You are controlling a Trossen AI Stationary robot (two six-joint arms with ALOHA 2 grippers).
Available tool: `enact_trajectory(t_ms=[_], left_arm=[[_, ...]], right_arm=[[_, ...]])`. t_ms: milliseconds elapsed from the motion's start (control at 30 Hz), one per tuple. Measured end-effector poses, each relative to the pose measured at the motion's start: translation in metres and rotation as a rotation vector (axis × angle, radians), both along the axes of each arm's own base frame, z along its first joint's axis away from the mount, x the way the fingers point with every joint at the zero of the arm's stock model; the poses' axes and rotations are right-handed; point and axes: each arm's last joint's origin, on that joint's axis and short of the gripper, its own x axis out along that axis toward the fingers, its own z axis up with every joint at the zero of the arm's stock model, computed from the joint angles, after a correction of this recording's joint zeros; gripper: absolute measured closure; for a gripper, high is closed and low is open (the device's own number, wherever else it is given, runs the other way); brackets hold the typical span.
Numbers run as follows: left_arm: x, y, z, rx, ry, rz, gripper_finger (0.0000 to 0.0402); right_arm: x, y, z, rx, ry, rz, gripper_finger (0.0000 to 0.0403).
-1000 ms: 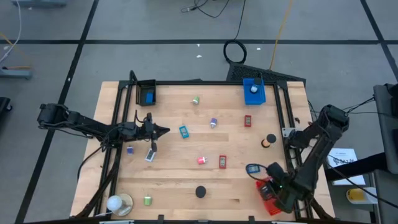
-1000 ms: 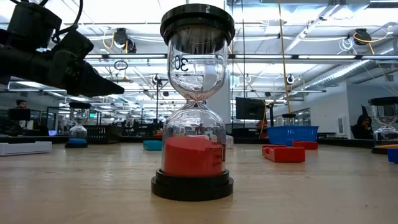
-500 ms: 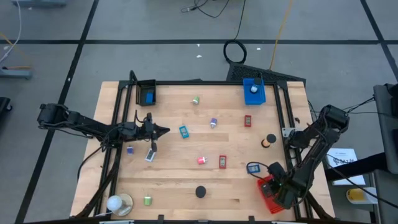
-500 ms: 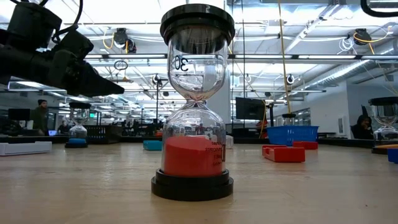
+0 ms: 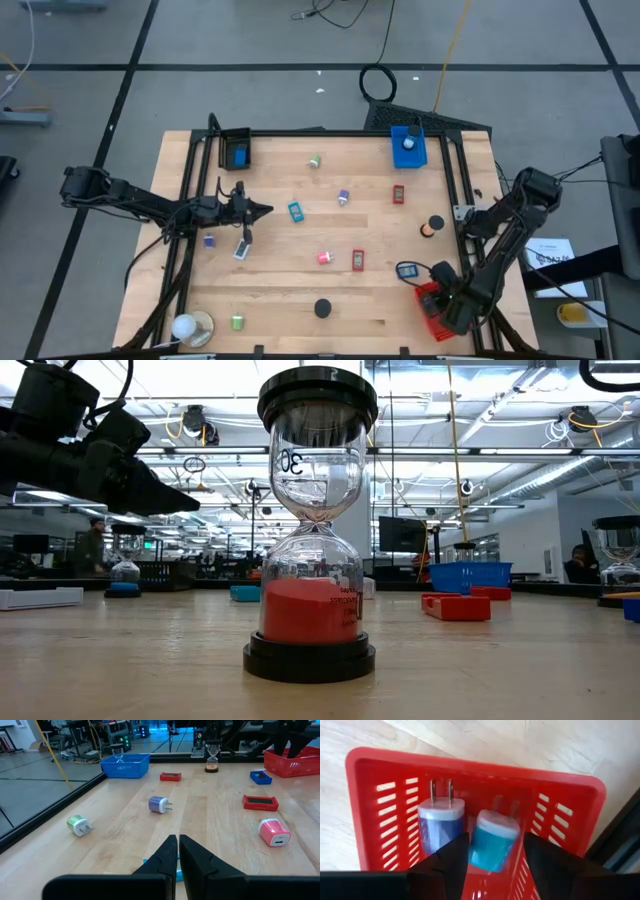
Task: Pick & Place Office items
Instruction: Put the light blue charger adapter into the red basket, then put the white digital timer into the black basket
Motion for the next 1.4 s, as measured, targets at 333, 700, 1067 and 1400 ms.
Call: enact_trajectory(t_ms=[333,700,1067,1400], left_arm=[[0.000,0.000,0.000,0.000,0.000,0.000,0.0376],[0.000,0.000,0.000,0.000,0.000,0.000,0.0376],[0.000,0.000,0.000,0.000,0.001,0.000,0.0376],[0.000,0.000,0.002,-0.003,-0.021,0.001,0.0376]], right_arm=[[0.009,-0.011,0.028,0.020,-0.025,0.112,0.0275],[0.029,-0.022,0.057,-0.290,-0.449,0.600,0.0398],[0.078,-0.032,0.033,-0.842,-0.877,0.867,0.0381],[0.113,-0.092,0.028,-0.949,-1.311,0.889,0.0401]])
